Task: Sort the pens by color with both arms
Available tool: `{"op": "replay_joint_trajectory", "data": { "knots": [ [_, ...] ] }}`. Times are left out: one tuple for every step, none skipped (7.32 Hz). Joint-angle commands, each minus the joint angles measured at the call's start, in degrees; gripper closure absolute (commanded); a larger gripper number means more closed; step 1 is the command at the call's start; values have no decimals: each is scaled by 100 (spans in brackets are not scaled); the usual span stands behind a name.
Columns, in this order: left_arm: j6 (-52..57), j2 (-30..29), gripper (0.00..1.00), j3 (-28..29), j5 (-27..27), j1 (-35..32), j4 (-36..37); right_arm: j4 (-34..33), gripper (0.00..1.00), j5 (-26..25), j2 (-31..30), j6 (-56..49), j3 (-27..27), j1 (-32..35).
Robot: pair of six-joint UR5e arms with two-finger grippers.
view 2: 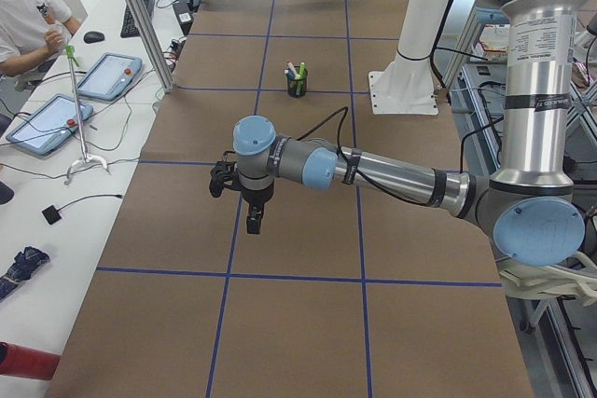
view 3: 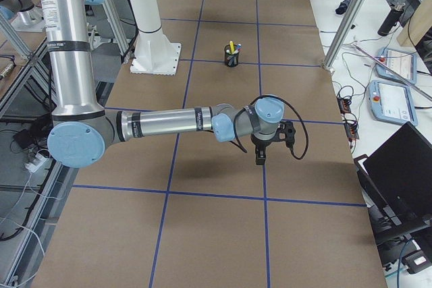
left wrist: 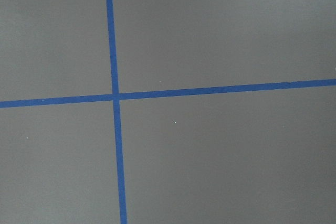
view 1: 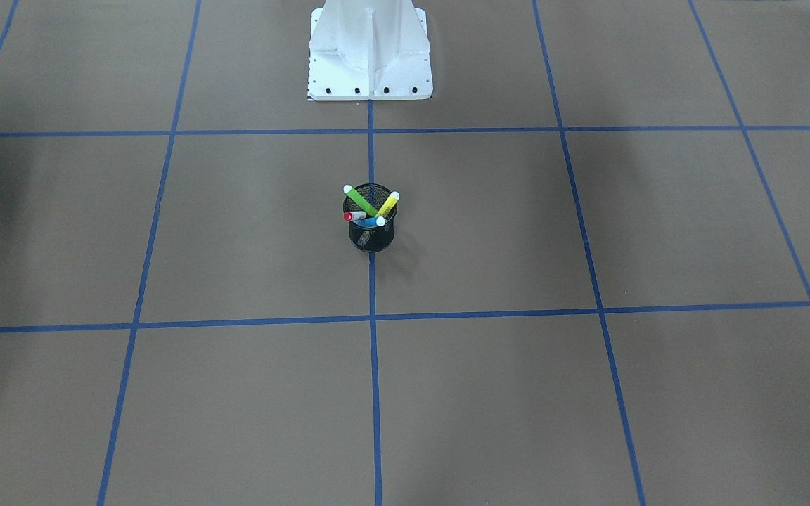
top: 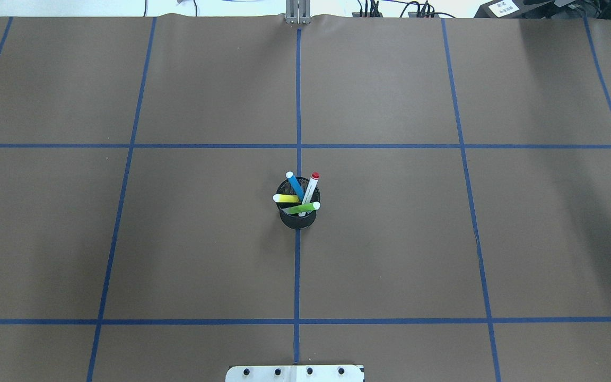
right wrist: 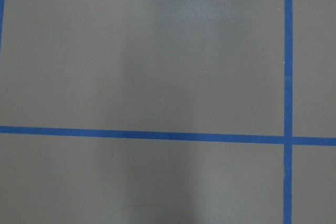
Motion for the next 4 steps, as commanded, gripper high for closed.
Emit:
{"op": "replay_joint_trajectory", "data": {
  "knots": [
    [-9, 79, 0, -87, -25, 15, -10, 25, 0, 53, -164, 3, 155, 15],
    [-9, 88, 0, -114, -17, 15, -1, 34, 0, -17, -165, 3, 156, 15],
    [-9, 97, 0, -97, -8, 24, -1, 34, 0, -174, -165, -6, 165, 15],
    [-53, 97, 0, -105, -25, 24, -1, 34, 0, -228, -165, -6, 156, 6]
  ]
}}
